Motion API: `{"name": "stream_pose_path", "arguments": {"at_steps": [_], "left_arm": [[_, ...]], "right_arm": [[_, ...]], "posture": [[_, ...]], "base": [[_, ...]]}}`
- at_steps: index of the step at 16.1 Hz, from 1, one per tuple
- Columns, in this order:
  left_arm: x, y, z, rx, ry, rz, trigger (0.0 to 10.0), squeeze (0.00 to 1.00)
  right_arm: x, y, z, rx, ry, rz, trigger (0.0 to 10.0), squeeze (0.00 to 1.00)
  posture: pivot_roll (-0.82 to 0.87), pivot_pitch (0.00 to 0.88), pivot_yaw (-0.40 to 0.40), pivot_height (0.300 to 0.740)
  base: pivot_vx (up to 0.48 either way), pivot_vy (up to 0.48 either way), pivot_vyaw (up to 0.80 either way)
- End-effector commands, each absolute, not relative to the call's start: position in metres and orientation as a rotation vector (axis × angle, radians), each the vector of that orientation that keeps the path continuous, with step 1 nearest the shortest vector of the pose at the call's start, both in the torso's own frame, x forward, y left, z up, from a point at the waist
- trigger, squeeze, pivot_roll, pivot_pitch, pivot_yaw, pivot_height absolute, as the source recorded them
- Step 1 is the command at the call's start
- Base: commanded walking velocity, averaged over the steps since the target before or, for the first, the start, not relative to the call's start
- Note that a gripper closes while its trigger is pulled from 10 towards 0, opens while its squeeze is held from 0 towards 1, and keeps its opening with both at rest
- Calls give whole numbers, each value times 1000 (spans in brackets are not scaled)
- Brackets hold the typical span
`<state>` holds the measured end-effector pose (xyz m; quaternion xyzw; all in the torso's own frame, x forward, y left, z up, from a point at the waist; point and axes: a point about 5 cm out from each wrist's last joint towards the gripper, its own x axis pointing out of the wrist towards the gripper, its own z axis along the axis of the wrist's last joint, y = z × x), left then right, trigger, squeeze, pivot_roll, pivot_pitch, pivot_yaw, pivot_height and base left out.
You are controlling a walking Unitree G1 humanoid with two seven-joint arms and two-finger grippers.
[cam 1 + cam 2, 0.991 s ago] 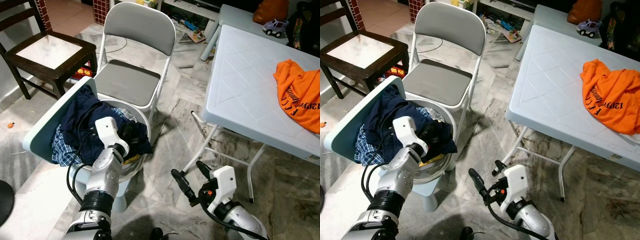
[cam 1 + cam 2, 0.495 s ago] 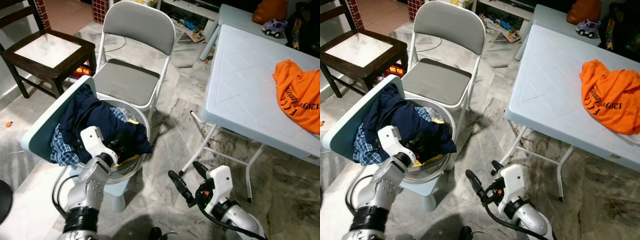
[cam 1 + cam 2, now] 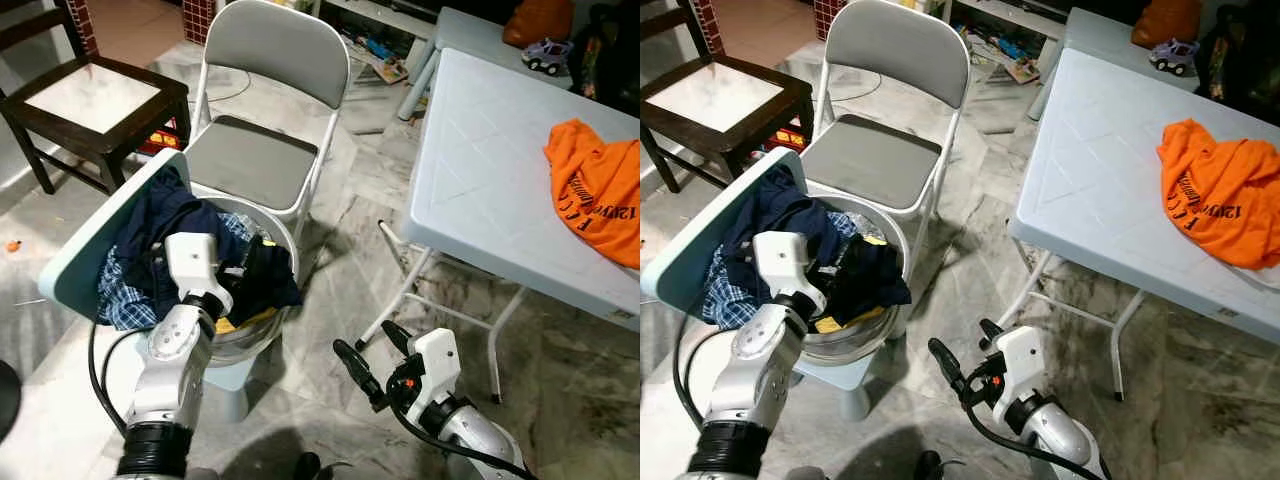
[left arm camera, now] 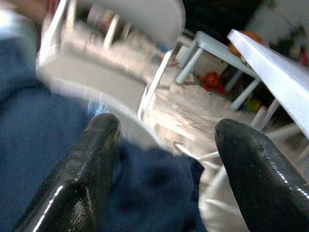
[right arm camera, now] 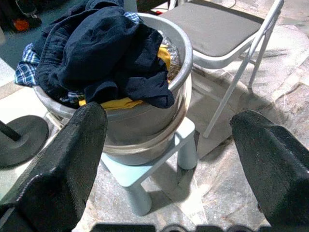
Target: Hang hanger
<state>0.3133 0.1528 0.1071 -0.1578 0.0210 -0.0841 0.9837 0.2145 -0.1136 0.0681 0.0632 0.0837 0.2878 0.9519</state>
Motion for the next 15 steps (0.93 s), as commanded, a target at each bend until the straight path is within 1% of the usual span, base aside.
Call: {"name": "stream_pose_path", "arguments": {"at_steps": [1,2,3,6,7,10,12,15], "left_arm": [[310,152,97,-409,111,-151,10000,1000],[308,154,90,-480,142,-118,10000,1000],[298,162,77,-595,172,-18,10000,1000],[290,175,66,-686,228,115,10000,1000],[289,178,65,-701,235,134,10000,1000],[287,186,64,-676,246,171,10000,1000],[281,196,52,-664,325,276,10000,1000],[280,198,54,-723,353,307,10000,1000]], "right_arm": [[213,-116,64,122,188,588,10000,0],[214,-116,63,118,190,597,10000,0],[218,-114,64,110,190,628,10000,0],[223,-112,65,103,189,654,10000,0],[224,-111,65,102,189,659,10000,0],[227,-110,64,98,189,673,10000,0],[228,-108,64,101,187,680,10000,0],[226,-104,62,108,188,691,10000,0]], "posture": [[275,175,-224,740],[283,176,-231,740],[301,180,-250,740],[322,185,-265,740],[328,189,-267,740],[340,192,-266,740],[342,194,-263,740],[342,193,-260,740]], "base": [[0,0,0],[0,0,0],[0,0,0],[0,0,0],[0,0,0],[0,0,0],[0,0,0],[0,0,0]]}}
